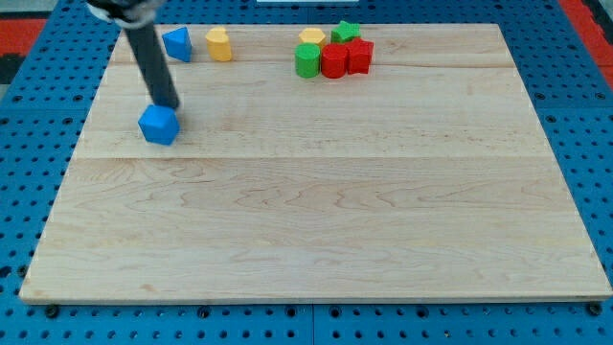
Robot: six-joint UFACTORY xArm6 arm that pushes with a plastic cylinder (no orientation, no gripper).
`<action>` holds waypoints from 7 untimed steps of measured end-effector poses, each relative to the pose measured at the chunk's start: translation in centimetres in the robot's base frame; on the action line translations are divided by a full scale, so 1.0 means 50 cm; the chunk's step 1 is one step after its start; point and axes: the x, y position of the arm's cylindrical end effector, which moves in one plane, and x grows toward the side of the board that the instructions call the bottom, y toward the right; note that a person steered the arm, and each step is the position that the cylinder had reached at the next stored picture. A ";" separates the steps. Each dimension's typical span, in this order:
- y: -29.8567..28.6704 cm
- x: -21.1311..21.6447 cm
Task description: Move the blue cube towards down
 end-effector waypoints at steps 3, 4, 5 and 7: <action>-0.002 -0.023; -0.057 0.037; -0.064 0.064; -0.195 -0.280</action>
